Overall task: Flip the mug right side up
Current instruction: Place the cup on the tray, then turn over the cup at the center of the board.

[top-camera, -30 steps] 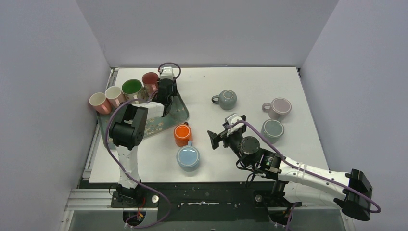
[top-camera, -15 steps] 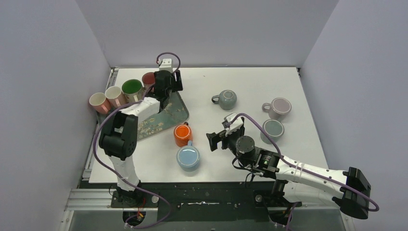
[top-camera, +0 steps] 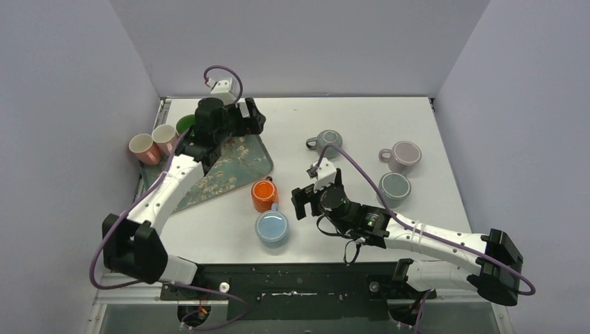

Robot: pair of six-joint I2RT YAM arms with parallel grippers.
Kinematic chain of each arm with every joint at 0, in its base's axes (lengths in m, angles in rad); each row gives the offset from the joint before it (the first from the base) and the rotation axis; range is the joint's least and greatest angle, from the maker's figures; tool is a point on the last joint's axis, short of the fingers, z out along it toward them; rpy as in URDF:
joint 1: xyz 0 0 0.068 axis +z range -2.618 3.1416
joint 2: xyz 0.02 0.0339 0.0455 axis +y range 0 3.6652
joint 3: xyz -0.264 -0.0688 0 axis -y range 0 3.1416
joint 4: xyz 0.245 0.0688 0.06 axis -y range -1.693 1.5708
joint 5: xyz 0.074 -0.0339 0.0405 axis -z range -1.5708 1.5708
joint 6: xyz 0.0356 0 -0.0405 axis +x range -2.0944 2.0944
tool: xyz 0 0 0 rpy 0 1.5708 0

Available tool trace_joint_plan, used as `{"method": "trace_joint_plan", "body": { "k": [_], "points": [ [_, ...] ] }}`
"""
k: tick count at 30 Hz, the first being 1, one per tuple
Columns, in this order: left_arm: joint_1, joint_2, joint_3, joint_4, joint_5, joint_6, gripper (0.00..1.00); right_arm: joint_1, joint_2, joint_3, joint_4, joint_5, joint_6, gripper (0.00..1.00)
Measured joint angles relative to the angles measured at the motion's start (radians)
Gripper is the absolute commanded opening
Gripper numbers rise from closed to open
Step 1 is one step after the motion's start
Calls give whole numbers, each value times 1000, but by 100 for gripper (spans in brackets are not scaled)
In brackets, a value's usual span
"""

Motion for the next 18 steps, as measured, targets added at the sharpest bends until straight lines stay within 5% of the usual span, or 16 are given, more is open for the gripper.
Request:
{"method": "trace_joint_plan", "body": {
  "k": [9,18],
  "points": [
    [4,-356,-298,-171,55,8,97,-6,106,67,-66,-109,98,99],
    [10,-606,-478,-267,-61,38,97,-5,290,171,-78,-169,203,92]
  ]
}}
